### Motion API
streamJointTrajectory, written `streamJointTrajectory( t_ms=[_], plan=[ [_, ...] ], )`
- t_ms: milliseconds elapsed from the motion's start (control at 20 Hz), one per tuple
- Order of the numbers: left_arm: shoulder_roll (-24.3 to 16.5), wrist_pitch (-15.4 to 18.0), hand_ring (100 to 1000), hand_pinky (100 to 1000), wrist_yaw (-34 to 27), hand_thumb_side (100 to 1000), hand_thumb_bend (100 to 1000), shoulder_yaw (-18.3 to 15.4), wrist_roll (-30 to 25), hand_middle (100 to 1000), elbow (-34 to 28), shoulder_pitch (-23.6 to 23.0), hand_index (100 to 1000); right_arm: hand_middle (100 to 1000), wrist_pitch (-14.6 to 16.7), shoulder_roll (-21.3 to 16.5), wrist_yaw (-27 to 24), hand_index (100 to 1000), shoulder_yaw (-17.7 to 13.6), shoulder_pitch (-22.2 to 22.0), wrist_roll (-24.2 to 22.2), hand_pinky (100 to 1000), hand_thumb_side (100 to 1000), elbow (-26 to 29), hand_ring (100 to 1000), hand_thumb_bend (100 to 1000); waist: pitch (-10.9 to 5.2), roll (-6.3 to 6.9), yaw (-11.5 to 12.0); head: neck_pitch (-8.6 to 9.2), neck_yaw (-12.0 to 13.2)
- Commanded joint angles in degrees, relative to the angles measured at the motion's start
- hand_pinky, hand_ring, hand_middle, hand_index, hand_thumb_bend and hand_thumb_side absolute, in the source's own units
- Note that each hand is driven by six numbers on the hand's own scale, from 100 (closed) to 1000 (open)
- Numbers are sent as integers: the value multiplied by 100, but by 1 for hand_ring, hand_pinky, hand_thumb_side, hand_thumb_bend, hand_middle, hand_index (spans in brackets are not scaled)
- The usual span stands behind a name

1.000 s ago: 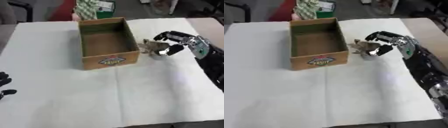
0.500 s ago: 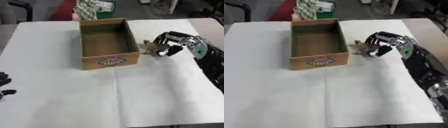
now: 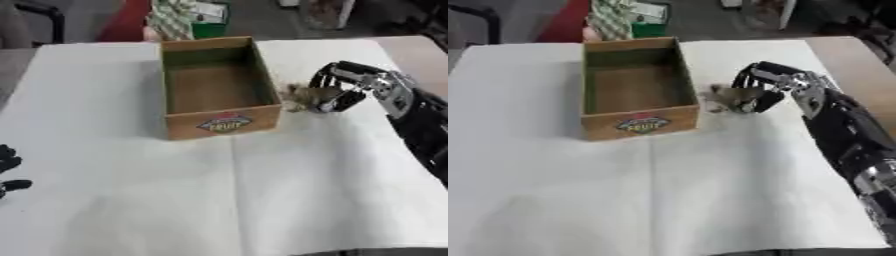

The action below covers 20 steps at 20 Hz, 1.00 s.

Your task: Pick up objects on the table and place them in the box.

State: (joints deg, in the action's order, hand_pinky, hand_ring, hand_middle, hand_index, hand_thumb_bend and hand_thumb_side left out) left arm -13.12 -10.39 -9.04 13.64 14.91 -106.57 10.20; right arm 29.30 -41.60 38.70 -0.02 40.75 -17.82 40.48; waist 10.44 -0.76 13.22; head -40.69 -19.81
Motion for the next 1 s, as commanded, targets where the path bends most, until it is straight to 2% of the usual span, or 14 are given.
streamJointTrajectory(
  t_ms=[50,350,1000],
  plan=[
    [-55,6,768,575,-10,809,100,-2,-9,675,-88,54,723,362,-21,-149,123,505,-46,36,278,261,142,91,379,100,-69,10,-9,21,-8],
    [-56,7,768,575,-6,809,100,-6,-4,674,-90,55,723,337,30,-221,-123,485,-37,23,426,242,147,393,364,100,-77,10,-28,22,1],
    [-80,8,770,576,16,806,100,-19,3,674,-90,51,723,332,-163,-453,-1096,484,-54,253,82,234,134,1203,365,100,-122,-10,-74,32,32]
  ],
)
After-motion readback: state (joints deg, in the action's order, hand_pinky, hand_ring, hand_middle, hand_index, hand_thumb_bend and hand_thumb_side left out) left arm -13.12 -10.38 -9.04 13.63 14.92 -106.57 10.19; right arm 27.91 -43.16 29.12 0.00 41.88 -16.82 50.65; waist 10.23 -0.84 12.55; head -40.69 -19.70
